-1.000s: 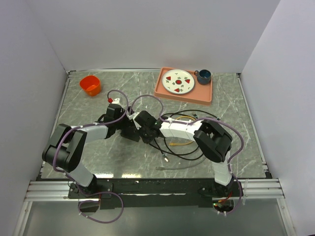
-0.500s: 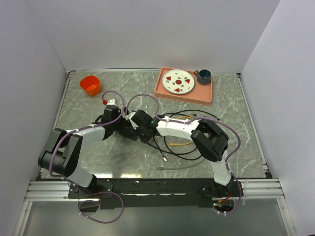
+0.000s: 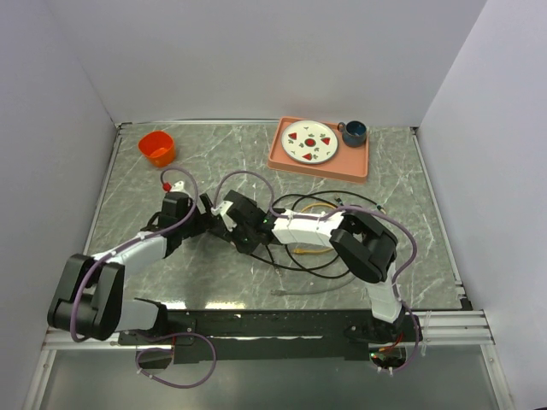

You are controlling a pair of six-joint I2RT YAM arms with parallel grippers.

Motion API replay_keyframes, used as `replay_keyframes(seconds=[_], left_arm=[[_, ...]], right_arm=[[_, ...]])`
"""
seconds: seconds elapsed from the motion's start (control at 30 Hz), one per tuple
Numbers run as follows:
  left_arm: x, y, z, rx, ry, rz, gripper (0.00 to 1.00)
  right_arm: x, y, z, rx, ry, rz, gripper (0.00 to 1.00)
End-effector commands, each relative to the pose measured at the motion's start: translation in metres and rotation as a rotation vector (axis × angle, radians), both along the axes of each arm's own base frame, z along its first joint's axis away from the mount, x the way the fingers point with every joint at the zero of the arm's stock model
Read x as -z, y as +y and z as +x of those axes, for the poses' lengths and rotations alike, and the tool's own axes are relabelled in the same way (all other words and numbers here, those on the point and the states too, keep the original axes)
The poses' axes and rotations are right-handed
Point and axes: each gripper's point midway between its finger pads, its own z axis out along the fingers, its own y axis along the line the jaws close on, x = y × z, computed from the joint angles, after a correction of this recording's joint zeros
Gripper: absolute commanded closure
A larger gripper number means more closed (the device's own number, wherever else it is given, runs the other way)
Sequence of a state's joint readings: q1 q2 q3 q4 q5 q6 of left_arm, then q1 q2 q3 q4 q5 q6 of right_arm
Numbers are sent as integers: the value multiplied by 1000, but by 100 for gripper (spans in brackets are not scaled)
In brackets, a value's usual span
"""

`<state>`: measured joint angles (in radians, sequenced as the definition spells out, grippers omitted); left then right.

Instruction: Insert the plug into the switch port

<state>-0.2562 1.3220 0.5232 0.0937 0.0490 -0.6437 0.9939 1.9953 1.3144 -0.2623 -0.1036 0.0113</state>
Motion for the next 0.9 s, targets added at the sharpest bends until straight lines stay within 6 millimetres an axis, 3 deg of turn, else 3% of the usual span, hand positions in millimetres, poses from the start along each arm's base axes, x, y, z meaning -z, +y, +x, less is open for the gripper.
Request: replay_keyframes(seconds=[0.0, 0.2, 0.47, 0.87], left_arm=[[-28, 11, 17, -2, -116, -24, 4], [-29, 23, 34, 21, -144, -86, 3], [-25, -11, 53, 216, -177, -216, 4], [-17, -26, 57, 304, -151, -270, 12]], right_arm=[[27, -30, -21, 19, 76, -97, 100], [23, -37, -18, 55, 73, -70, 100], [22, -44, -10, 84, 76, -66, 100], [28, -55, -6, 107, 80, -155, 100]])
